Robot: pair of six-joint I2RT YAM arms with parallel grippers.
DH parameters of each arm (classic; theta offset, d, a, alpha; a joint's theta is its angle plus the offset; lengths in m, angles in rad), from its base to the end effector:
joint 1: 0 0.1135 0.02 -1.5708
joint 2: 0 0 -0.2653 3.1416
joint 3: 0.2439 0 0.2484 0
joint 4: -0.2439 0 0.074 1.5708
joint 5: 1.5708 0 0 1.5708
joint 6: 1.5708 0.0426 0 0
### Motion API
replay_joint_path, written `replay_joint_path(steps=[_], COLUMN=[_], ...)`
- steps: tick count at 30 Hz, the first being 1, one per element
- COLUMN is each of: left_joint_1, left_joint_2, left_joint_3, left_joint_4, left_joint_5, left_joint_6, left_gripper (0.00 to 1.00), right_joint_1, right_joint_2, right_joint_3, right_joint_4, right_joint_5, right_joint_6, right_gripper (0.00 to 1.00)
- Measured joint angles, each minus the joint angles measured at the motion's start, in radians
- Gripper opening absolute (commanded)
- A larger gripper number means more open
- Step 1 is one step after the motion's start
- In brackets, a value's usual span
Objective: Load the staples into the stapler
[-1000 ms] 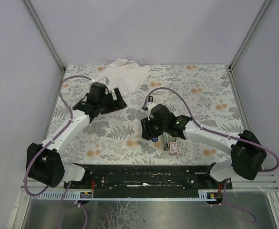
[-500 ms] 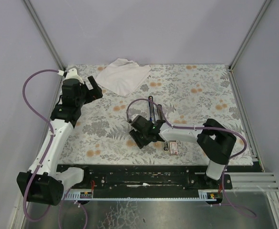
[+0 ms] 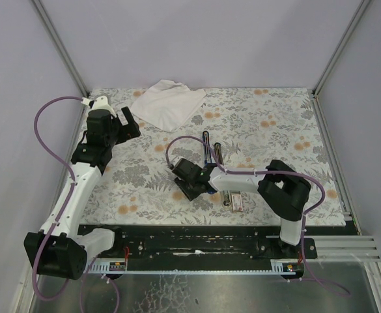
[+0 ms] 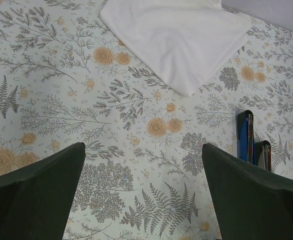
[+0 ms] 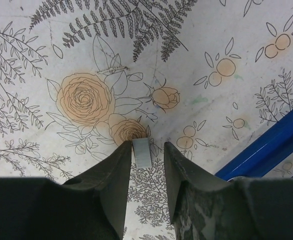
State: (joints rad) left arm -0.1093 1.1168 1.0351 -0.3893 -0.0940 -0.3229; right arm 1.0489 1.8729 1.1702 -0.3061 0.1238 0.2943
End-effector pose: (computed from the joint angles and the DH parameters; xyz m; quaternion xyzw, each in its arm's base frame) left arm 0.2515 -0.0236 0.3392 -0.1152 0.8442 -0.0728 0.5185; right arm 0.1958 0.3299 0.1584 -0.3373 0.8978 0.1257 0.2537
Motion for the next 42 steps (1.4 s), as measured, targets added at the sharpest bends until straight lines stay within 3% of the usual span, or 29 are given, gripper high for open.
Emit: replay_joint_path(steps=[13,23,28,35,42], left_joint_1=[0.0,0.0,0.0,0.0,0.0], left_joint_2=[0.0,0.0,-0.003,-0.029,-0.026], left_joint_3=[-0.001,-0.001,-0.001,0.0,0.0], left_joint_4=[0.0,0.0,0.0,0.004,0.011], left_joint_5=[0.001,0.005,0.038,0.05,0.05], left_joint_6=[0.001,0.0,-0.013,-0.023,-0.021], left_gripper=[1.0,1.0,1.0,1.0,1.0], right_joint_1=[0.011,0.031,0.032,0.025,-0.05], right_joint_2=[0.01,0.01,-0.006,-0.163,-0.2], right_joint_3=[0.01,0.011,0.009,0.008,-0.04], right_joint_4=[0.003,0.002,-0.02,-0.069,-0.052], right_joint_5=[0.023,0.084,0.157,0.302,0.351], right_joint_6=[0.0,0.014,0.07,0.177,0.269], right_gripper=[0.33,0.17,0.16,0.16,0.16])
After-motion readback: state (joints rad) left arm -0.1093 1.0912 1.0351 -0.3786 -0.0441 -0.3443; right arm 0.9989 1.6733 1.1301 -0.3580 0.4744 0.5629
